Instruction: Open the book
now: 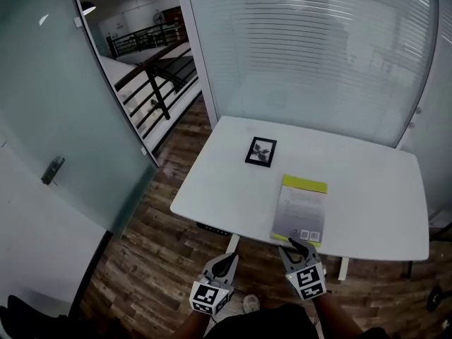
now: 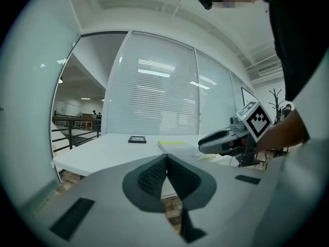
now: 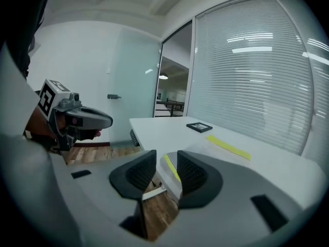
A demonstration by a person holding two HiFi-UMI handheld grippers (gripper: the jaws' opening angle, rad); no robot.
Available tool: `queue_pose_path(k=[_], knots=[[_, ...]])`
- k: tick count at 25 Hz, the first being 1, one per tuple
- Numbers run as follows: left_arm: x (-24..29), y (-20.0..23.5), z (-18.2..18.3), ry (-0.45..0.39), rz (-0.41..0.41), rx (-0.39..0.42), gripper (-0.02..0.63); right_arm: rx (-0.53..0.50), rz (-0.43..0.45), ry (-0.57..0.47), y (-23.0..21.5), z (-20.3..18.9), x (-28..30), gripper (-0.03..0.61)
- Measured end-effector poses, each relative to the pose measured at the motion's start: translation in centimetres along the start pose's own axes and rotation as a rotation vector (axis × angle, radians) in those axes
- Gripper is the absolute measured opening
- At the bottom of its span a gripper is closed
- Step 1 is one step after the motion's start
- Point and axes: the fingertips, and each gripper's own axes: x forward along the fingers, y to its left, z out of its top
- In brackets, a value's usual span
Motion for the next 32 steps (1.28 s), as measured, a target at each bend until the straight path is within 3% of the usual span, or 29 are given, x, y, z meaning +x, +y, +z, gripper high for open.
queue_pose_path(k=[5,15,23,32], knots=[[1.2,-0.1,0.0,-0.012,-0.085,-0.009,0.014,-0.048,0.005,0.106,-0.7,-1.1,2.0,0.216],[3.7,0.0,-1.8,0.039,-0.138,0.007,0.014,-0.259,0.1,0.218,0.6,-3.2,6.4,0.232],[3.7,0.0,-2.8,0.058,-0.149,-0.02,0.014,-0.176,0.173,0.212,0.2,-2.7,7.1,0.247],[4.5,-0.9,-3.1,0.06,-0.164,-0.017,0.014,-0.253,0.225,0.251,-0.1,-3.2,7.2,0.201]])
